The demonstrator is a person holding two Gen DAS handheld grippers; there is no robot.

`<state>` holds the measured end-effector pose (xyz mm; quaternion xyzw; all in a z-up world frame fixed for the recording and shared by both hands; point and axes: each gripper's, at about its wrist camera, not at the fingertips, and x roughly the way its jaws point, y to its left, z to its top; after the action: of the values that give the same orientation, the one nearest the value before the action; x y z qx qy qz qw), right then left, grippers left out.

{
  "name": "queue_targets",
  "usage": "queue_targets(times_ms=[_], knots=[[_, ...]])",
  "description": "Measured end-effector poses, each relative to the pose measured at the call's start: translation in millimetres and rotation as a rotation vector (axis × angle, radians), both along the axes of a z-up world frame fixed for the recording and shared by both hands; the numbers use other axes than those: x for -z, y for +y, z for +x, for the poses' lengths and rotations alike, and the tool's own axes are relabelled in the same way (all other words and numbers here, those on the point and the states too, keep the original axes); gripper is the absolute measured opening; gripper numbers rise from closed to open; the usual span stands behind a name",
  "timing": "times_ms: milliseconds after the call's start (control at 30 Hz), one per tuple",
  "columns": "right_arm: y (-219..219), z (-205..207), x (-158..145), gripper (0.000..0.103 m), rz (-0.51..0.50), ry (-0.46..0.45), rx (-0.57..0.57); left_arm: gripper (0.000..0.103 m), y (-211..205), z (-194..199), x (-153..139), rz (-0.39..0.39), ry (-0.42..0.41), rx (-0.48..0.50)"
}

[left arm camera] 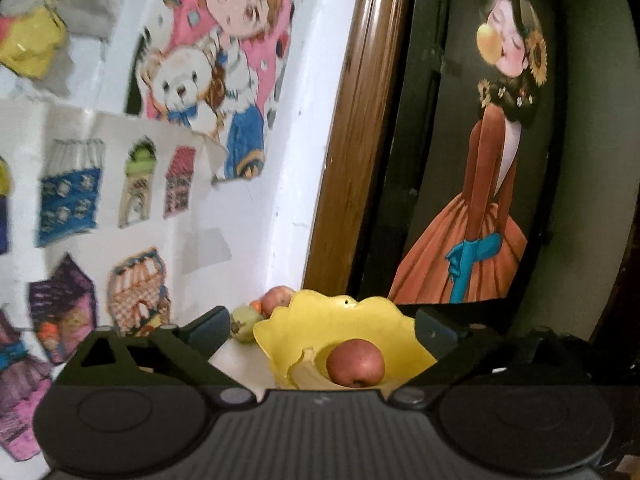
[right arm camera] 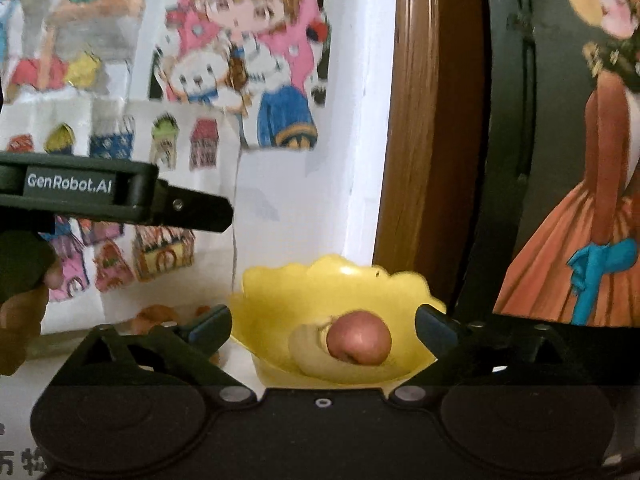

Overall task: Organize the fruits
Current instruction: 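Open the right gripper over the bowl while the left gripper releases the banana into it, then withdraw both tools from the bowl back toward the remaining fruit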

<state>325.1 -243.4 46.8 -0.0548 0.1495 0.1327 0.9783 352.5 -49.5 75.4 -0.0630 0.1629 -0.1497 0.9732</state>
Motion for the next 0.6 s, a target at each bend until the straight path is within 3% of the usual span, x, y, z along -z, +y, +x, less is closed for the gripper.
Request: queue_targets(times_ms=[400, 600], knots=[[5.2, -119.2, -30.2, 0.102, 0.045, -0.179, 0.056, 0.103, 29.0, -93.8, -22.0, -0.036, -0.095, -0.027], [6.8, -175.6, -31.1, 0.102, 0.067, -0.195, 0.086, 0.103, 47.3, -142.2, -24.8, -0.039, -0.123, -0.054]])
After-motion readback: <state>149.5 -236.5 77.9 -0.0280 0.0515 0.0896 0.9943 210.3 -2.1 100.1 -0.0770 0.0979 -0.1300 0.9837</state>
